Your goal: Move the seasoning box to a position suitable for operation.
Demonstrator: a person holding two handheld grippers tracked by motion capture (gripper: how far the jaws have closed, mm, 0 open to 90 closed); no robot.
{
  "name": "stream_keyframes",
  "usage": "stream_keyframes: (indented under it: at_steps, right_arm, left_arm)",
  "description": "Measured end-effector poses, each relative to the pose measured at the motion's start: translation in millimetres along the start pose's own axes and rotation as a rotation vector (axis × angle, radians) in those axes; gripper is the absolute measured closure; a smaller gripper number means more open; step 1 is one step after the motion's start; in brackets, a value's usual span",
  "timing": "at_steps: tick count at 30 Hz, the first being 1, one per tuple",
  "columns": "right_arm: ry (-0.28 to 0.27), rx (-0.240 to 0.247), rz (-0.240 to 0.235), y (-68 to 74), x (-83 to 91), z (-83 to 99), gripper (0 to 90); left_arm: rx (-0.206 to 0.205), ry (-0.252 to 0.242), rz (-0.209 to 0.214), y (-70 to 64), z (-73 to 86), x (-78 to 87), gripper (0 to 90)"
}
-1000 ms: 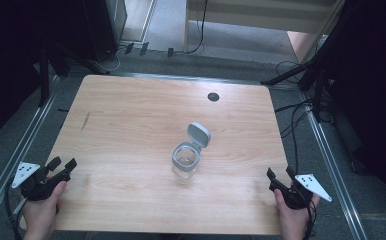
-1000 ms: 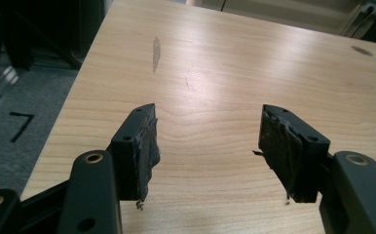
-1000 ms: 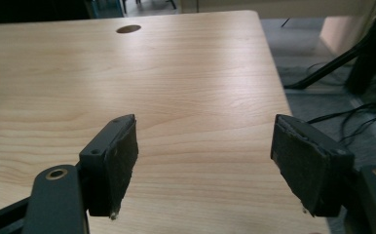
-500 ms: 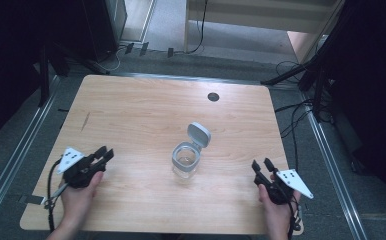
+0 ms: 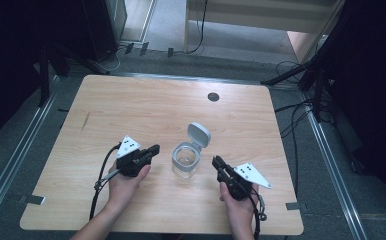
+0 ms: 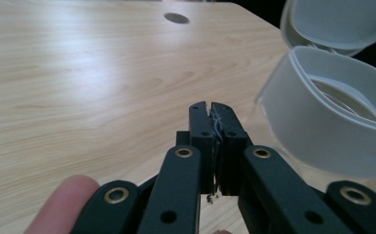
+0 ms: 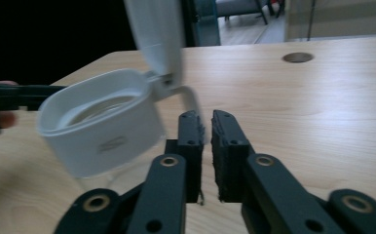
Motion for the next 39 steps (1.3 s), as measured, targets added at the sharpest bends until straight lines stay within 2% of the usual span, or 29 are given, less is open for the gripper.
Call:
stream_keyframes:
  at_steps: [2,3,4,9,10,13,16,20,23,32,36,37,39]
  right_arm:
    - [0.021,0.016,-0.010,11.3,-4.4,0.5,88.5]
    - [0.021,0.016,-0.010,11.3,-4.4,0.5,88.5]
    - [0.039,0.021,-0.009,20.5,-8.0,0.5,90.0]
    - [0.064,0.010,-0.006,27.7,-14.6,1.3,90.0]
    - [0.068,0.012,-0.002,29.9,-17.6,2.1,90.0]
    - [0.065,0.035,0.002,32.5,-19.1,2.5,90.0]
    - [0.065,0.040,0.002,32.3,-20.0,2.3,90.0]
    - [0.062,0.039,-0.020,29.0,-21.2,1.7,90.0]
    - [0.057,0.029,-0.044,25.8,-23.9,0.7,90.0]
    - [0.061,0.017,-0.069,19.4,-32.6,-4.7,90.0]
    - [0.071,0.023,-0.097,17.8,-33.8,-4.7,90.0]
    - [0.075,0.027,-0.101,17.5,-34.0,-4.7,90.0]
    - [0.080,0.032,-0.106,17.2,-34.1,-5.7,90.0]
  left_arm:
    - [-0.004,0.006,0.008,-5.6,-1.5,-5.7,90.0]
    - [-0.004,0.006,0.008,-5.6,-1.5,-5.7,90.0]
    - [-0.014,0.009,0.021,-10.5,-4.1,-9.2,90.0]
    - [-0.025,0.012,0.049,-19.0,-7.3,-11.7,90.0]
    - [-0.047,0.021,0.061,-24.3,-6.7,-12.1,90.0]
    - [-0.063,0.031,0.064,-29.0,-5.1,-12.2,90.0]
    - [-0.058,0.037,0.065,-30.7,-3.4,-10.4,90.0]
    - [-0.066,0.037,0.056,-34.4,-0.1,-6.4,90.0]
    - [-0.056,0.032,0.054,-37.0,1.7,-4.1,90.0]
    - [-0.051,0.018,0.046,-44.8,4.3,3.4,90.0]
    - [-0.046,0.007,0.058,-44.5,5.4,5.7,90.0]
    - [-0.046,0.003,0.063,-42.6,5.8,7.0,89.3]
    - [-0.042,-0.017,0.076,-36.0,7.0,10.0,75.9]
Point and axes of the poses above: each handheld gripper's, and its own axes: x roughly backward along the jaws, z roughly out of its underside, y roughly to its left, the point moved 4 cm from there along -x, roughly forward along the jaws, and after that the axes turned 10 degrees about y, right-handed, at the moved point
